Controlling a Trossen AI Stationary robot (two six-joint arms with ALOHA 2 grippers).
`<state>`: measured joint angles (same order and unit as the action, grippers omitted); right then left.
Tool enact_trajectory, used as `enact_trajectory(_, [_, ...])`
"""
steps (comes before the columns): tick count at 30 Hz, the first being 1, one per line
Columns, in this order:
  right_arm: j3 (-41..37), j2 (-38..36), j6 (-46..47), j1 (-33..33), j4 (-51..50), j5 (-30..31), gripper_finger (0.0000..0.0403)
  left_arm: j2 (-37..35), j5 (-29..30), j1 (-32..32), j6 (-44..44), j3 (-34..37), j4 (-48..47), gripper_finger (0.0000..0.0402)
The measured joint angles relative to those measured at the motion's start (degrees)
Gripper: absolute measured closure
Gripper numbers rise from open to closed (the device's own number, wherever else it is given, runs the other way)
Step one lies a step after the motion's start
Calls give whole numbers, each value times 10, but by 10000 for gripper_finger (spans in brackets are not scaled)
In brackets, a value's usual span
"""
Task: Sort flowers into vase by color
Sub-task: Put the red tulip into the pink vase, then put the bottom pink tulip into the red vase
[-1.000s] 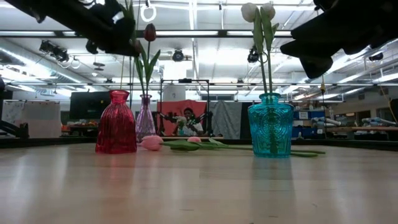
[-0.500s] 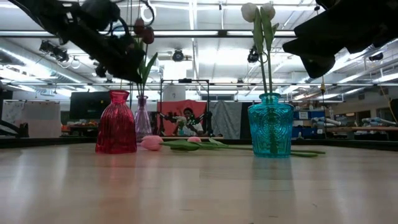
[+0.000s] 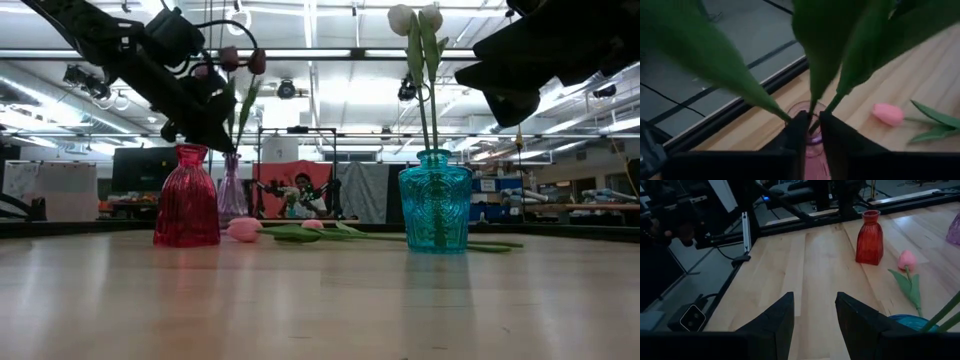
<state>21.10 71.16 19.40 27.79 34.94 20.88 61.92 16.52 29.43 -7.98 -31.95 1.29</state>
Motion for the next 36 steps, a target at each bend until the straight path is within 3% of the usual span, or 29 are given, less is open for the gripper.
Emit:
enact_trajectory(6, [0, 0, 4, 0, -1, 3, 246, -15, -19, -11, 21, -40, -108, 275])
enact_trajectory(11, [0, 0, 8, 0, -1, 6, 246, -49, -12, -36, 34, -54, -148, 266])
enact_trajectory(18, [0, -5, 17, 0, -12, 7, 246, -119, 48, -83, 64, -54, -170, 265])
enact_trajectory(22, [0, -37, 35, 0, -71, 12, 248, -163, 82, -120, 64, -54, -196, 265])
enact_trajectory(28, [1, -90, 143, -2, -269, 15, 252, -202, 126, -193, 30, -49, -216, 265])
enact_trajectory(32, [1, -75, 195, -2, -360, 20, 252, -194, 139, -247, 2, -26, -180, 266])
enact_trajectory(36, [1, -34, 193, -2, -371, 49, 253, -177, 153, -293, -14, -1, -121, 266])
